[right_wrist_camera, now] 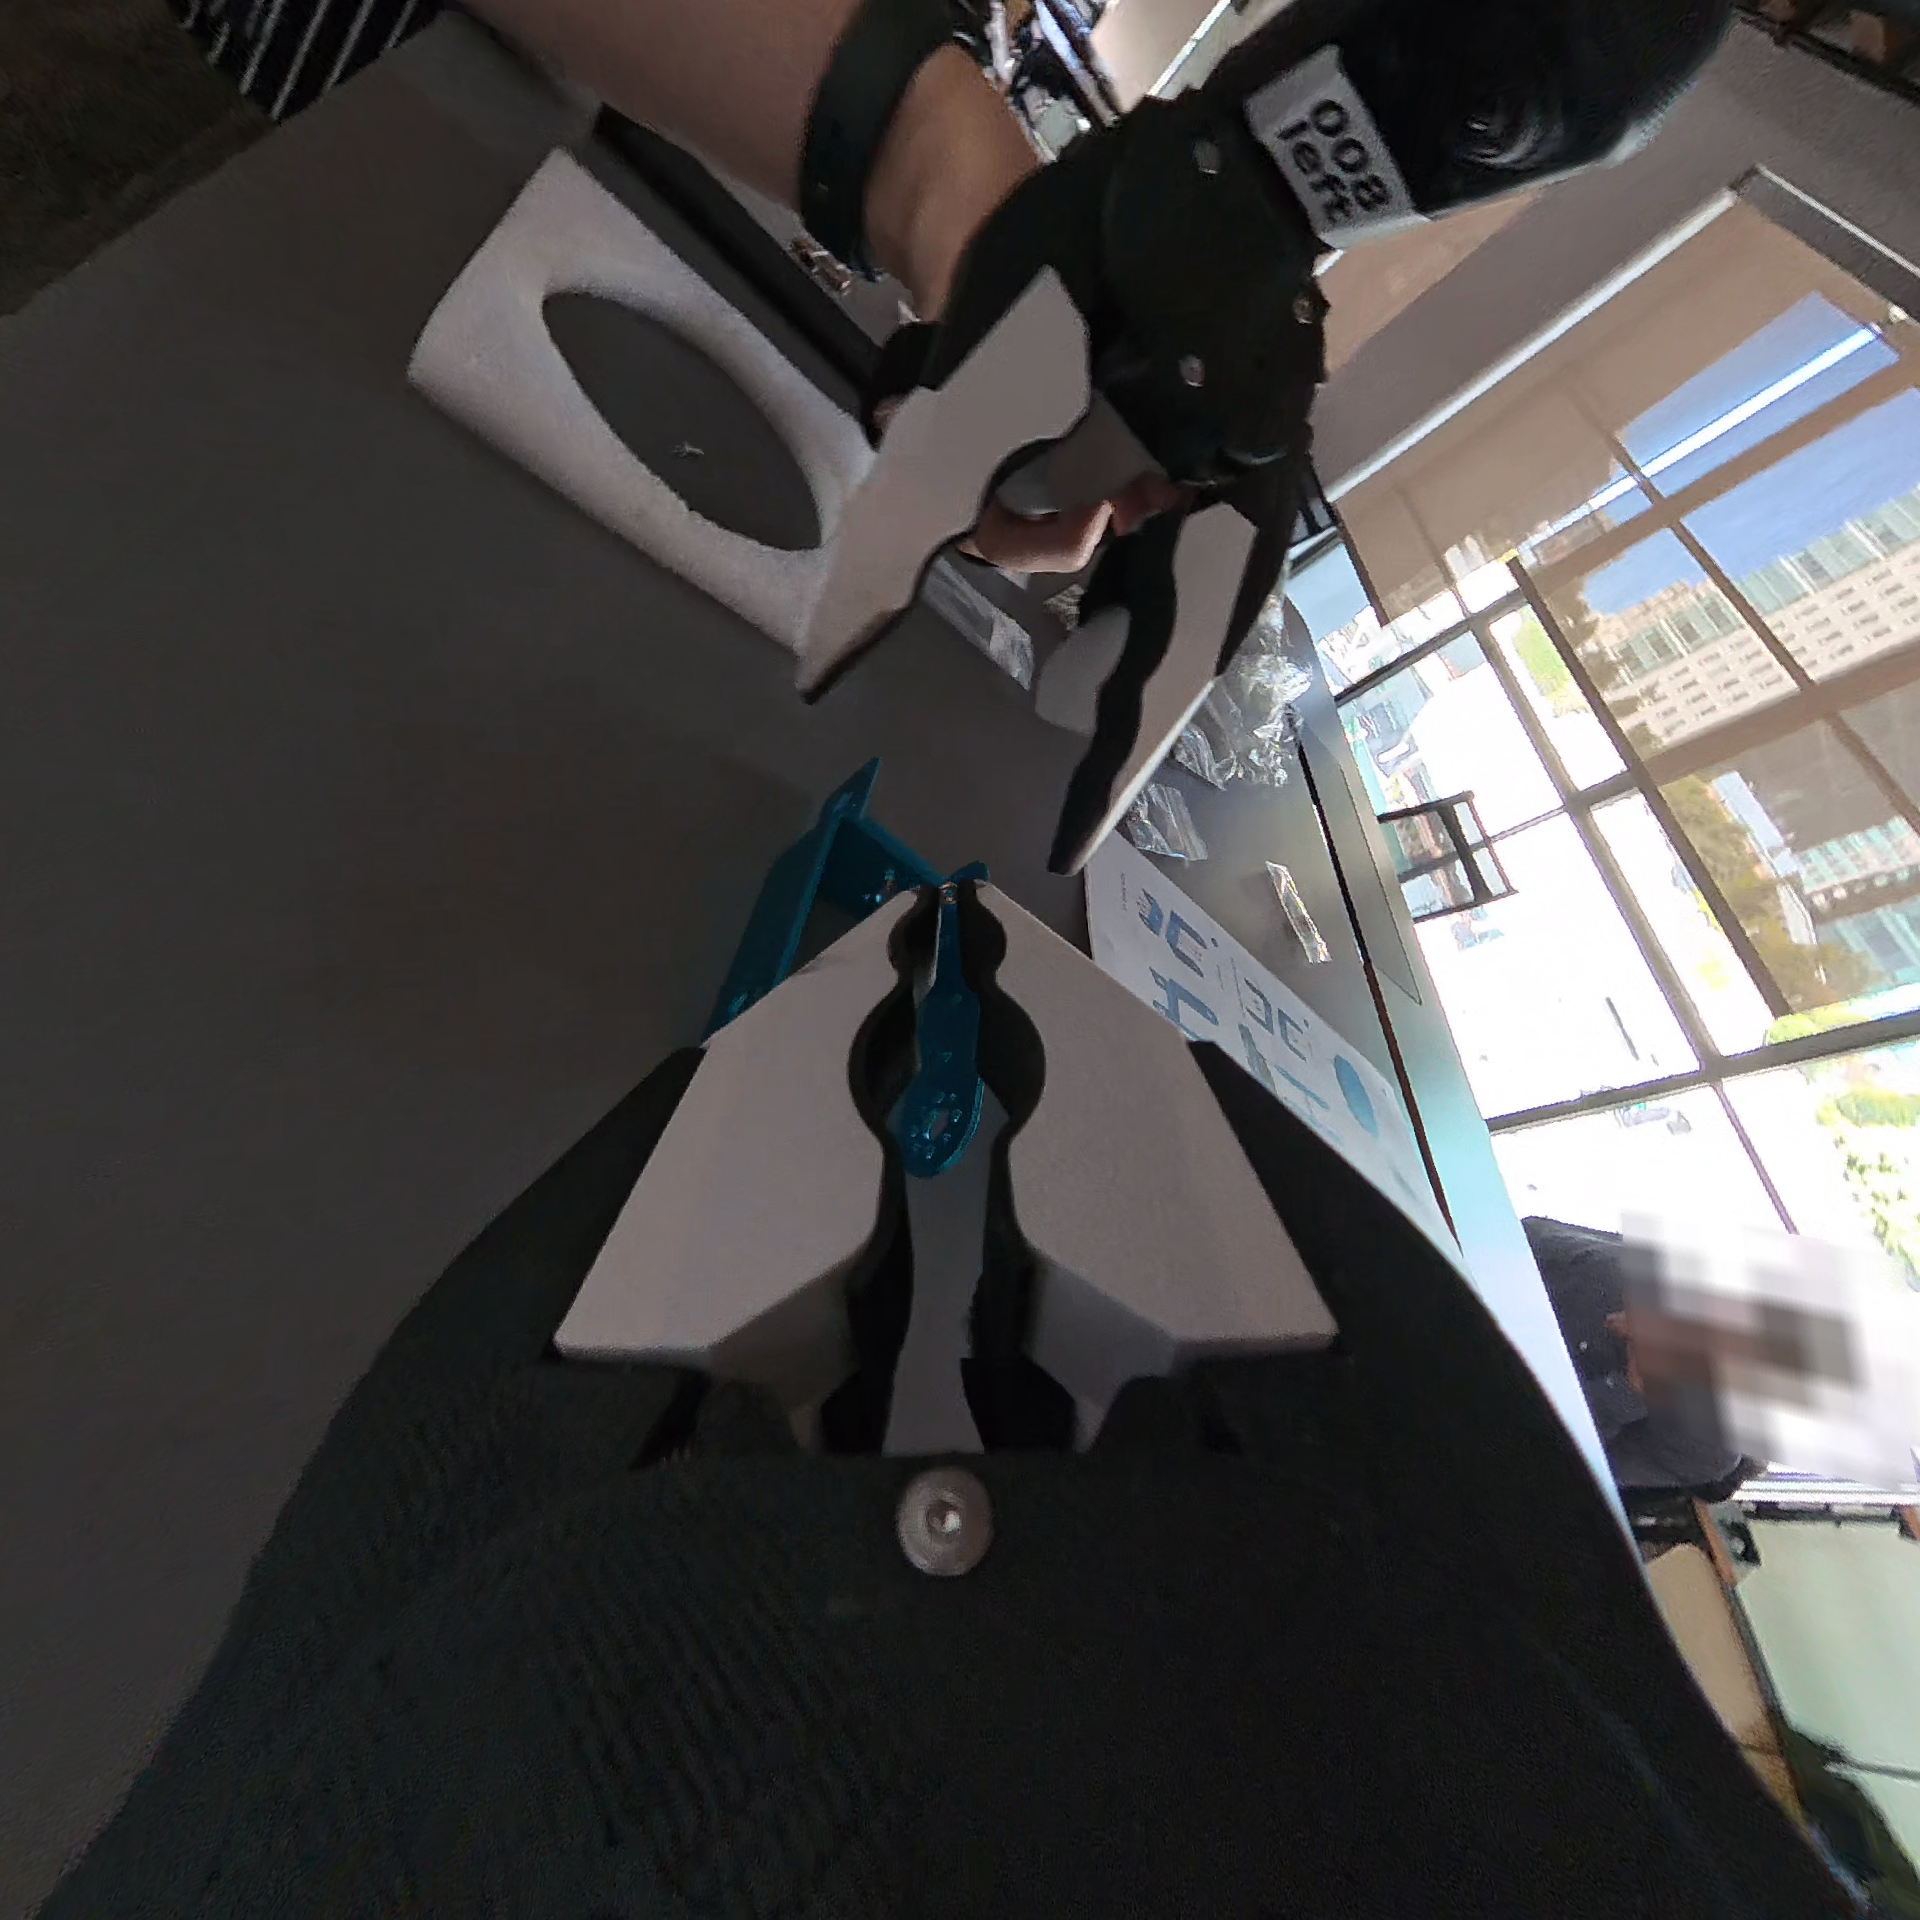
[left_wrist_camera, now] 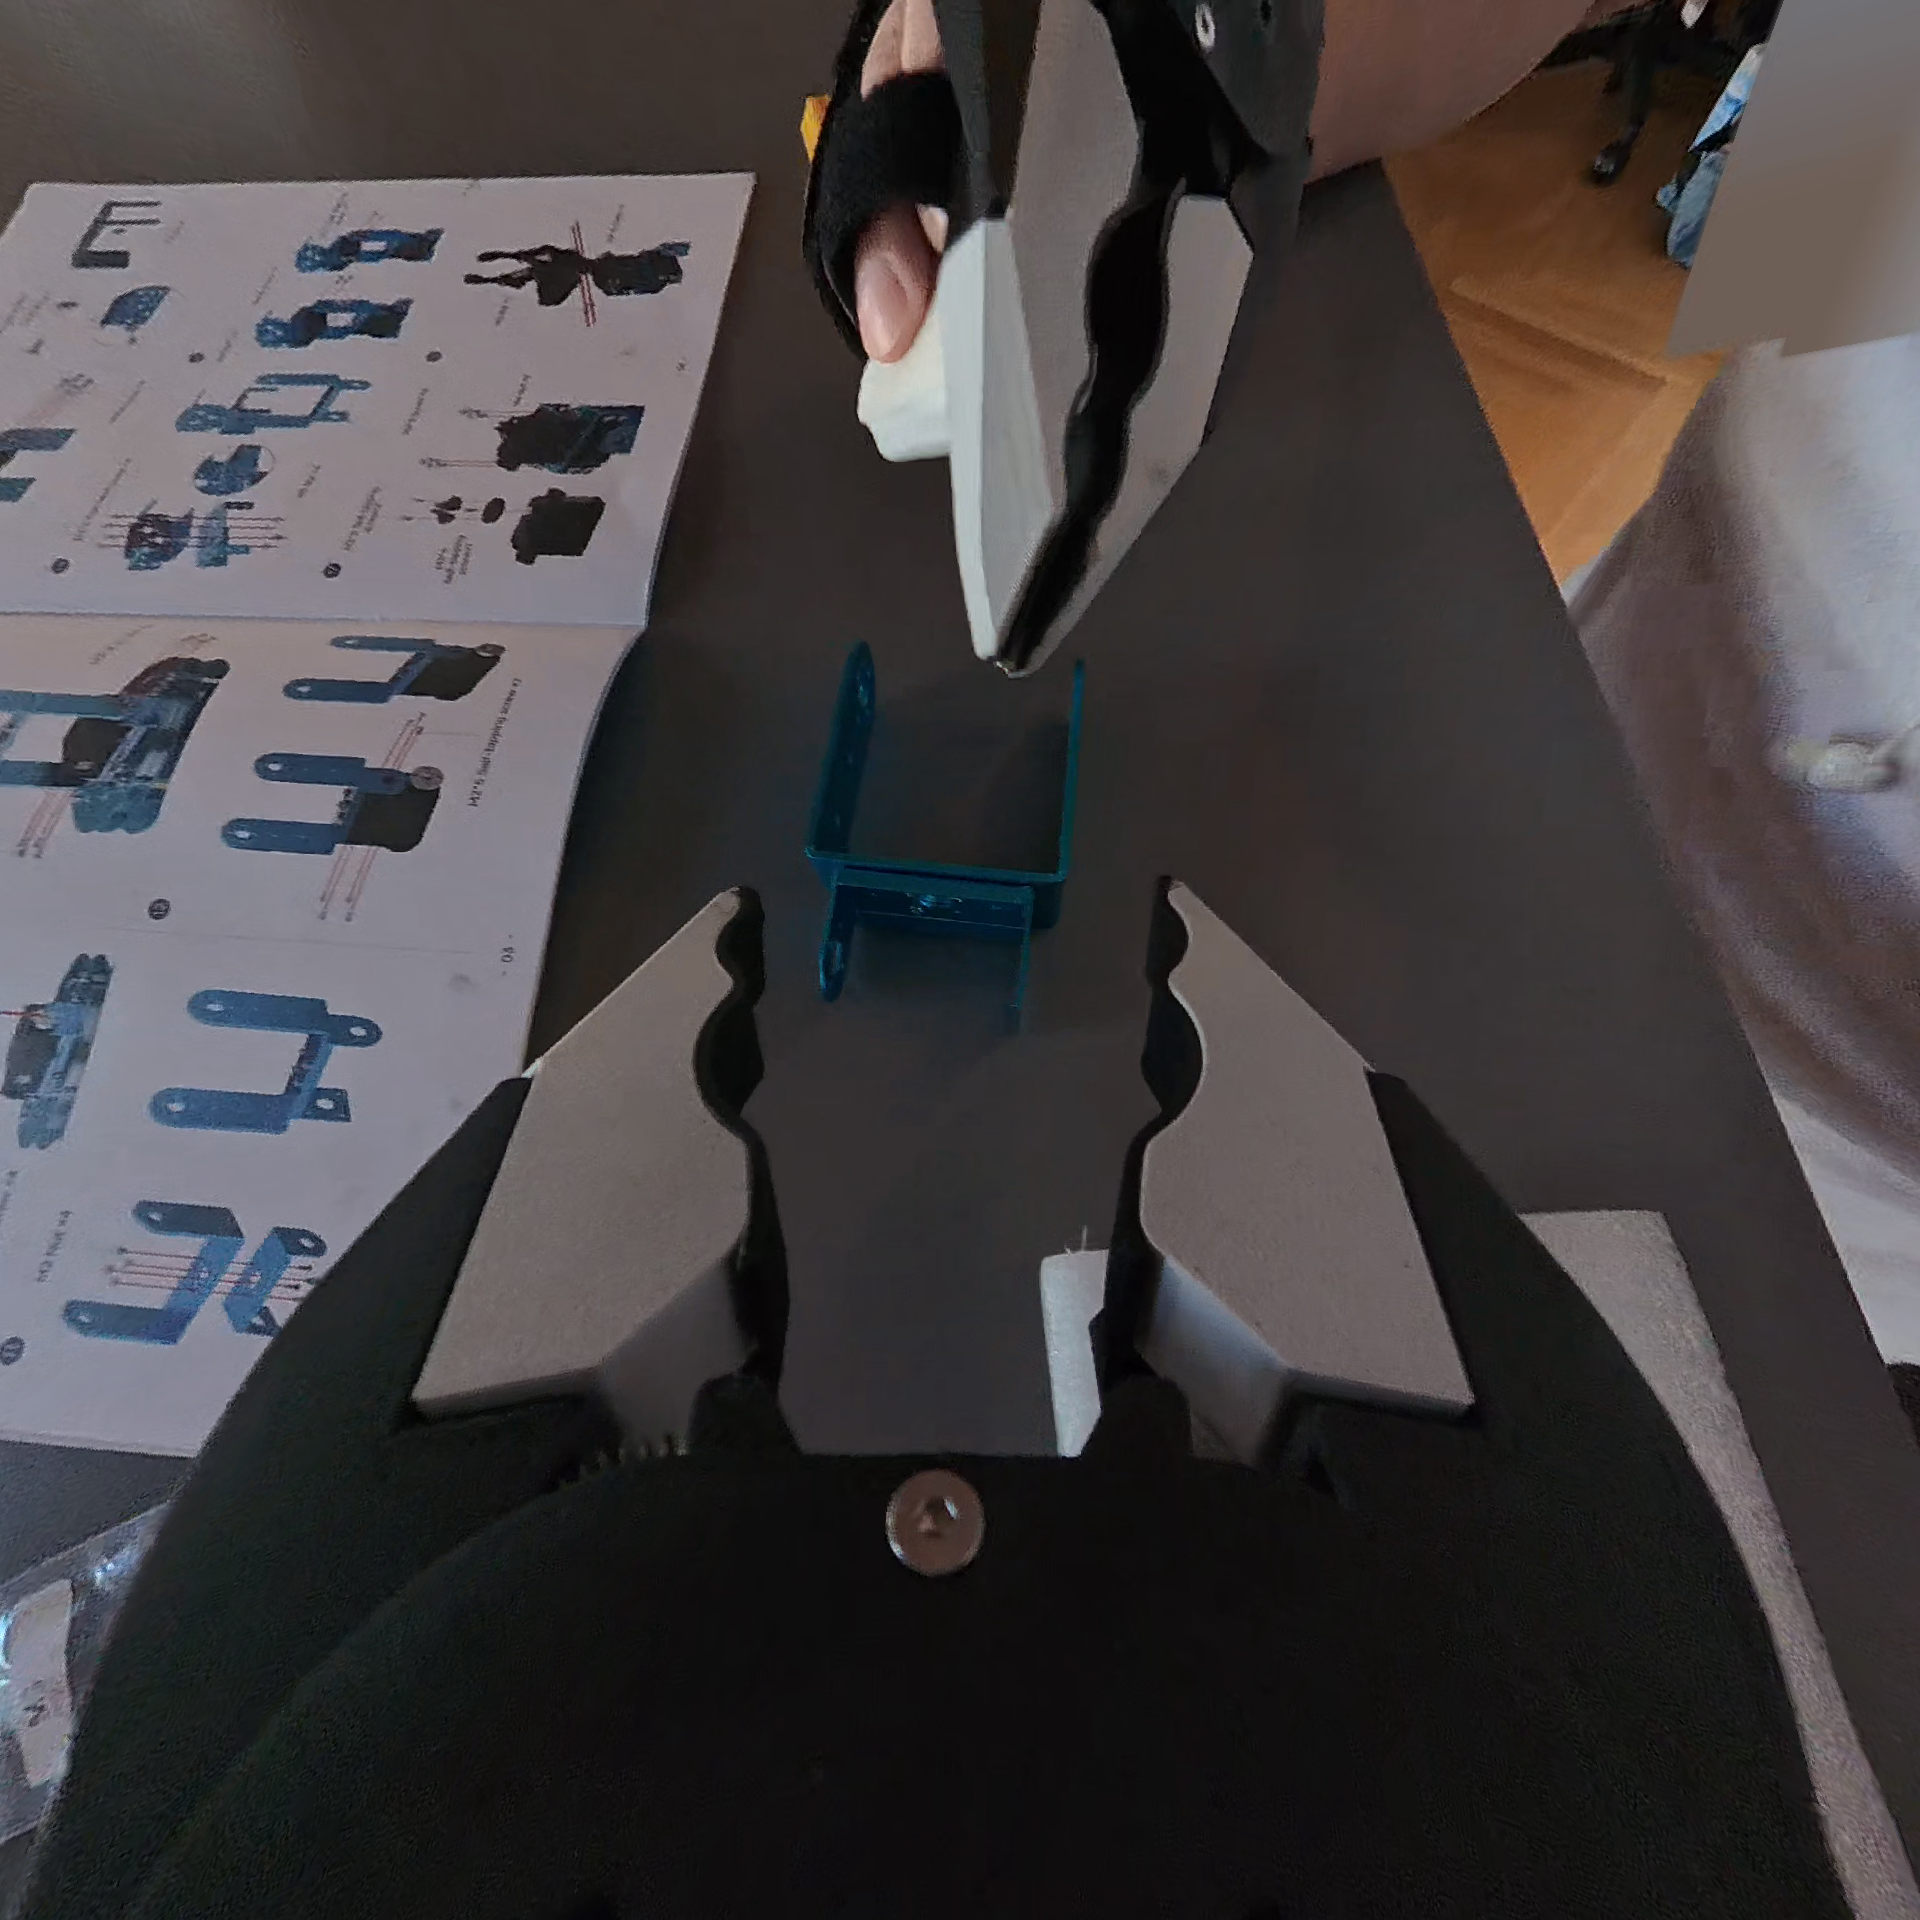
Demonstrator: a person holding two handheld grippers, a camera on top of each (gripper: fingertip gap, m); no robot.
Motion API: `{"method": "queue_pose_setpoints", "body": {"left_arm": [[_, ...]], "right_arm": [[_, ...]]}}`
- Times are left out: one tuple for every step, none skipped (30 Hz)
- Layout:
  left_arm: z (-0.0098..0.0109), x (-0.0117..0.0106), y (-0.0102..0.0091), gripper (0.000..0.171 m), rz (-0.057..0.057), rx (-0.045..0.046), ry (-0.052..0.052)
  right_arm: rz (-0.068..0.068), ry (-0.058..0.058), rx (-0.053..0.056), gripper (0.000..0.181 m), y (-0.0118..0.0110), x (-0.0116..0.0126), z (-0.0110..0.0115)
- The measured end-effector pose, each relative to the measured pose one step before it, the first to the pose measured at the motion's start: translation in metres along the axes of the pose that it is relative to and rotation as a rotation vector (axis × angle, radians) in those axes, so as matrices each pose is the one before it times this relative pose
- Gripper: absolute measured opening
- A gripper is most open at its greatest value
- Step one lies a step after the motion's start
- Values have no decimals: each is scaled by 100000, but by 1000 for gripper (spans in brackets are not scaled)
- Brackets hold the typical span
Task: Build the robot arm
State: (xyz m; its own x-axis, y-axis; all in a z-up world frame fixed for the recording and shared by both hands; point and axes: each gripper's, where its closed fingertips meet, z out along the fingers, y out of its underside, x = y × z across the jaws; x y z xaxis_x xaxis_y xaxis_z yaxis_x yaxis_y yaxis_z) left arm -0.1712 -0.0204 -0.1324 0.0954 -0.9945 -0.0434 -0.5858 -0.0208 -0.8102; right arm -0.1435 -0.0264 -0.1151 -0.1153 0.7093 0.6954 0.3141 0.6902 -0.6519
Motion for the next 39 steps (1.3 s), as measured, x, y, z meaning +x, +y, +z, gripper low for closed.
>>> {"method": "queue_pose_setpoints", "body": {"left_arm": [[-13,-94,-314,72,-1046,2161,12],[-32,-21,-195,70,-1656,684,-219],[-41,-25,66,71,-532,-1911,-1028],[-80,-83,179,73,1018,-3064,-1950],[-88,-148,-3,74,815,-2328,-2212],[-101,45,-317,74,-257,-983,-419],[-81,292,-443,74,-540,-311,1365],[-32,170,-298,73,396,-701,526],[31,-7,-104,73,1811,-845,-745],[119,43,60,73,1785,-332,-534],[167,226,241,72,499,-413,657],[151,200,373,72,-181,-868,412],[106,166,290,72,-186,-559,-260],[115,202,22,72,13,476,-285],[113,176,-101,71,413,1036,-236],[113,28,-17,71,319,481,-441],[110,-13,1,71,-489,531,18],[115,10,-19,71,-1328,745,718],[113,-72,63,71,-1384,109,499],[64,-197,127,71,-662,-591,-465],[30,-160,122,72,233,-645,-667],[9,-63,37,72,431,-206,-114],[8,43,37,72,-69,-22,559],[8,125,0,72,-411,283,998],[32,198,-102,72,-324,1059,1236],[49,188,-108,71,-181,931,911],[44,30,94,72,696,-710,-305],[9,-84,189,75,1222,-1144,-1207],[-28,-51,61,78,512,221,-841],[-67,-32,-184,78,-1000,2355,39],[-79,-56,-137,77,-2304,2428,852],[-115,-222,112,76,-2059,345,242],[-154,-342,200,76,-891,-594,-782],[-164,-292,202,74,-218,-718,-1234],[-155,-203,359,73,213,-1965,-1431],[-114,-216,479,73,828,-2716,-2267],[-56,-239,379,72,923,-1776,-2368],[-8,-161,229,72,439,-1585,-1229],[52,-130,37,73,-481,-556,-380]], "right_arm": [[-1807,-1624,163,1,129,-144,-82],[-560,-2102,1067,1,30,-212,-131],[34,-778,1661,1,-33,-10,-94],[-159,-79,795,1,60,134,-1],[50,-1523,767,1,-29,-60,111],[-603,-229,-130,1,60,135,180],[-1717,284,-386,1,111,178,208],[-1469,306,-27,1,61,167,180],[-458,634,367,1,0,168,157],[249,414,7,1,36,115,165],[-511,-277,-674,2,78,-66,129],[-2386,-396,-430,2,-30,-192,77],[-3446,1256,-736,1,-44,-29,18],[-3142,1967,-1241,1,-10,87,24],[-1897,272,-1445,1,35,-94,59],[-1081,161,-1389,2,54,-75,73],[-1214,525,82,1,-73,-23,22],[-846,-634,1163,1,-155,-186,17],[-402,-477,842,1,-82,-155,18],[-971,406,453,1,21,-16,11],[-1097,481,83,1,74,60,36],[236,267,-358,1,135,133,49],[1170,1282,-325,1,152,332,22],[1776,1456,843,1,19,406,-5],[2516,866,729,2,51,344,8],[1997,410,468,2,46,214,31],[1028,-69,-160,2,85,67,6],[-332,-554,-925,2,135,-57,-11],[-1119,164,-456,2,67,34,-53],[-198,1571,-633,2,106,325,-34],[1373,82,196,2,-138,179,-21],[1100,-1496,1871,2,-373,-104,-12],[626,-1043,878,2,-115,-108,20],[-421,-1249,732,2,-60,-237,-9],[-758,-3215,1493,2,-183,-540,-31],[-581,-2880,956,2,-91,-487,-41],[-39,-519,575,2,41,-118,-110],[324,-1096,2200,2,-224,-182,-186],[20,50,1963,2,-232,73,-144]]}}
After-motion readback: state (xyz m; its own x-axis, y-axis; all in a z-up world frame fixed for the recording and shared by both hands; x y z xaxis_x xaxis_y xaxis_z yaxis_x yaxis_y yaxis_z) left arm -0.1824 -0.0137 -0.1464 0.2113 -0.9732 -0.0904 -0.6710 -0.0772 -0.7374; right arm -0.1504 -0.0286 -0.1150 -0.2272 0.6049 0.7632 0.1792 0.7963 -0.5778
